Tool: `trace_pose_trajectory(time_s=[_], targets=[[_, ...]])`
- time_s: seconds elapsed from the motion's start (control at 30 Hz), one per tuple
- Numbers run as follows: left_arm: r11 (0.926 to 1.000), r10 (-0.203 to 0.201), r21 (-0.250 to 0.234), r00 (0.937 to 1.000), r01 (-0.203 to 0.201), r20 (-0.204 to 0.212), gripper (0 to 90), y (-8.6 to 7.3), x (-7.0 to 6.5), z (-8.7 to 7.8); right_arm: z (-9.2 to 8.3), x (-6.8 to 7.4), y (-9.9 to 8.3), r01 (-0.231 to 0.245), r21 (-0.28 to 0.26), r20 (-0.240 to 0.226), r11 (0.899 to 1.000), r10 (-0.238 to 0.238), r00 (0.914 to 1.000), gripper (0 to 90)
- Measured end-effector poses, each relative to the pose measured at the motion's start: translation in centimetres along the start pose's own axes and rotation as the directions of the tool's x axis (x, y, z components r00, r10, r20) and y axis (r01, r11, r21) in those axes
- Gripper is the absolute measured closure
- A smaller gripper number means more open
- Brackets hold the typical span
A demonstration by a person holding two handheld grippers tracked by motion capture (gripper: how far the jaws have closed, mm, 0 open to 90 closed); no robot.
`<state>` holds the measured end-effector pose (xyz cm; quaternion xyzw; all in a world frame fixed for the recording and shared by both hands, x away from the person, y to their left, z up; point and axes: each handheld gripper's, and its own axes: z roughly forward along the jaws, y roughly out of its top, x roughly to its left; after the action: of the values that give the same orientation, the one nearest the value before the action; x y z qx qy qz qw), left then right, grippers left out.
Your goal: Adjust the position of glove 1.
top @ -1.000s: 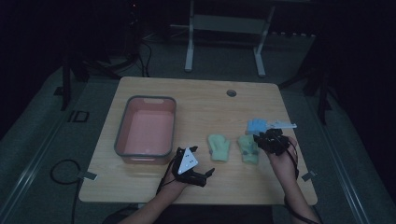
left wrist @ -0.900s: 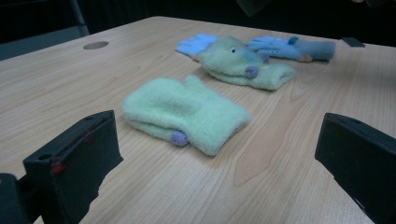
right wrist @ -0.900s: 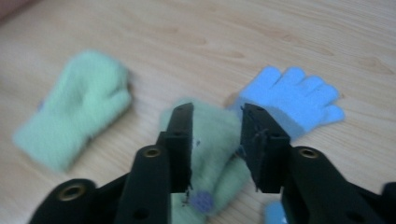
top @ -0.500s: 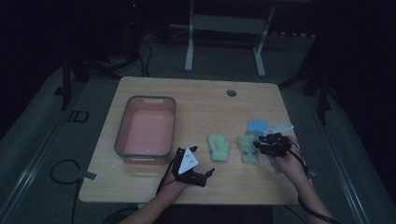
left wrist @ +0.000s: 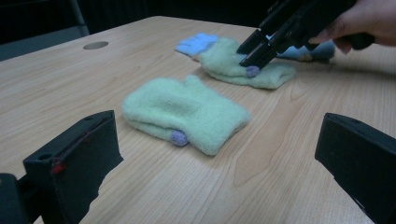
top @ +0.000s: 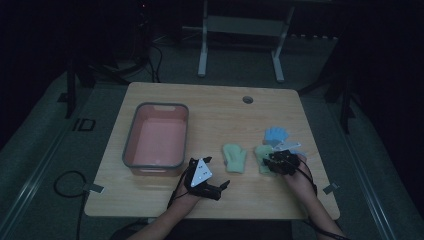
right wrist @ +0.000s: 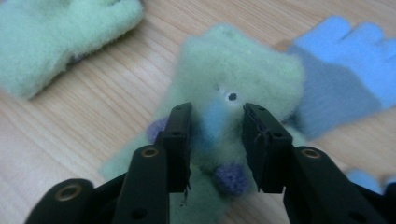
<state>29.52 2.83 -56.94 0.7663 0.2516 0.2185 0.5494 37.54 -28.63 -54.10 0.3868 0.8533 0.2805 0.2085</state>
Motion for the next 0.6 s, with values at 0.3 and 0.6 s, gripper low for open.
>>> trace_pose_trajectory(time_s=[0.3,0.6], targets=[[1.0,-0.001,0.0,1.0,0.001,-0.002,0.1,0.0,0.0,0.0,0.0,1.0,-0.1,-0.032,-0.004,0.047,0.999,0.032,0.9984,84.5],[1.0,-0.004,0.0,1.0,0.004,-0.002,0.1,0.0,0.0,0.0,-3.7,1.6,2.1,-0.106,-0.092,0.069,0.99,0.112,0.9913,85.9]])
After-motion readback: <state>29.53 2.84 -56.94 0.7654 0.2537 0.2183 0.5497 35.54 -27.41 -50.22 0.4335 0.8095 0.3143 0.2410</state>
